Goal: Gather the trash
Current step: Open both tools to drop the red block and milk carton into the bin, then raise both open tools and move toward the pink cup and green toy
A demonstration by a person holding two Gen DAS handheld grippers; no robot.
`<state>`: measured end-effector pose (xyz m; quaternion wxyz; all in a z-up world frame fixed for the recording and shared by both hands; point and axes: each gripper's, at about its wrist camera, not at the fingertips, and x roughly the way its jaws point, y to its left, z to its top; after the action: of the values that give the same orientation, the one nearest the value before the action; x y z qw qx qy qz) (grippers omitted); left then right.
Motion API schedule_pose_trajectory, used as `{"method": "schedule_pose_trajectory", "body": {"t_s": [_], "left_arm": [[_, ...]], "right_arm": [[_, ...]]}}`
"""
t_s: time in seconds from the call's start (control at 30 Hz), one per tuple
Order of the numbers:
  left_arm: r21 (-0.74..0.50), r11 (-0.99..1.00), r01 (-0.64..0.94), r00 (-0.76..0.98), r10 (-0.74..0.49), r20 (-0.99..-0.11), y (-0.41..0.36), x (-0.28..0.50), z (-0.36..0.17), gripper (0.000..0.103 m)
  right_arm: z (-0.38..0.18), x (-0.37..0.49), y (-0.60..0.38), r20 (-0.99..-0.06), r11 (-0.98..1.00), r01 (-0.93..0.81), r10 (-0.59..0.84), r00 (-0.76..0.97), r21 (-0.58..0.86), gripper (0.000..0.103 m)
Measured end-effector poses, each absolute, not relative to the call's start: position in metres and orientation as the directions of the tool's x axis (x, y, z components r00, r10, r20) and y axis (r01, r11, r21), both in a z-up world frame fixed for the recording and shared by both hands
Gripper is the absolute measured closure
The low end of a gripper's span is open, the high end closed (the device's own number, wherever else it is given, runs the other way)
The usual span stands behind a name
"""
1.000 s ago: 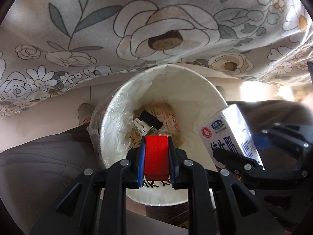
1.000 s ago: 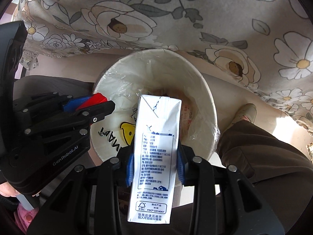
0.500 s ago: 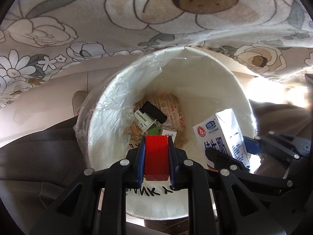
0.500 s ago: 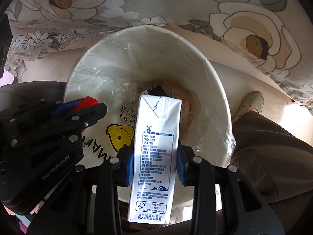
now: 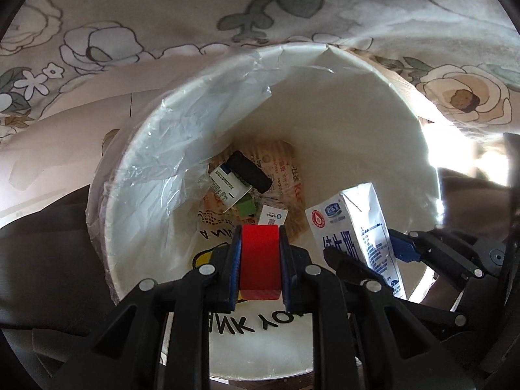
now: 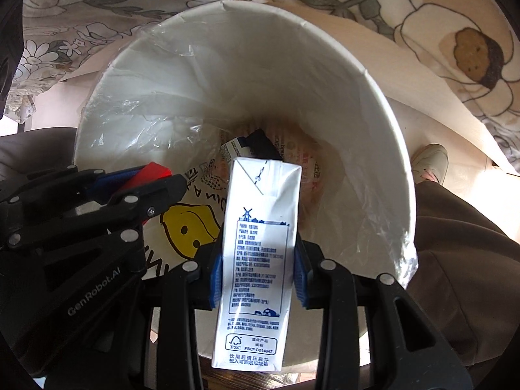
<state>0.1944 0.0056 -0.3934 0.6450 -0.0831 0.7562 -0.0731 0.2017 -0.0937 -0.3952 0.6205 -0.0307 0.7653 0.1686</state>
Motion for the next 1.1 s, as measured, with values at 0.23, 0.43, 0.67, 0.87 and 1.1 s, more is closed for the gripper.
{"method": "schedule_pose_trajectory", "body": {"t_s": [0.23,0.43,0.67,0.87,1.1], "left_arm": [[-0.193,0.981,-0.018,-0.153,-0.194,-0.969,0.001,0.194,-0.396,0.06],[-0.2,0.98,-0.021,-0.153,-0.201,-0.968,0.003,0.193,-0.395,0.056],[-0.202,0.979,-0.019,-0.15,-0.202,-0.968,0.006,0.191,-0.395,0.056],[-0.192,0.981,-0.018,-0.142,-0.193,-0.971,0.008,0.192,-0.391,0.056],[-0.164,0.986,-0.004,-0.105,-0.164,-0.981,0.004,0.189,-0.381,0.056]], "right_arm": [[-0.399,0.202,-0.091,-0.965,0.936,-0.284,0.151,-0.215,0.209,0.059],[-0.394,0.2,-0.096,-0.967,0.937,-0.287,0.144,-0.21,0.201,0.055],[-0.391,0.199,-0.096,-0.971,0.935,-0.297,0.137,-0.197,0.192,0.055],[-0.387,0.198,-0.096,-0.977,0.937,-0.302,0.125,-0.173,0.174,0.055],[-0.38,0.191,-0.094,-0.987,0.937,-0.324,0.089,-0.133,0.128,0.054]]}}
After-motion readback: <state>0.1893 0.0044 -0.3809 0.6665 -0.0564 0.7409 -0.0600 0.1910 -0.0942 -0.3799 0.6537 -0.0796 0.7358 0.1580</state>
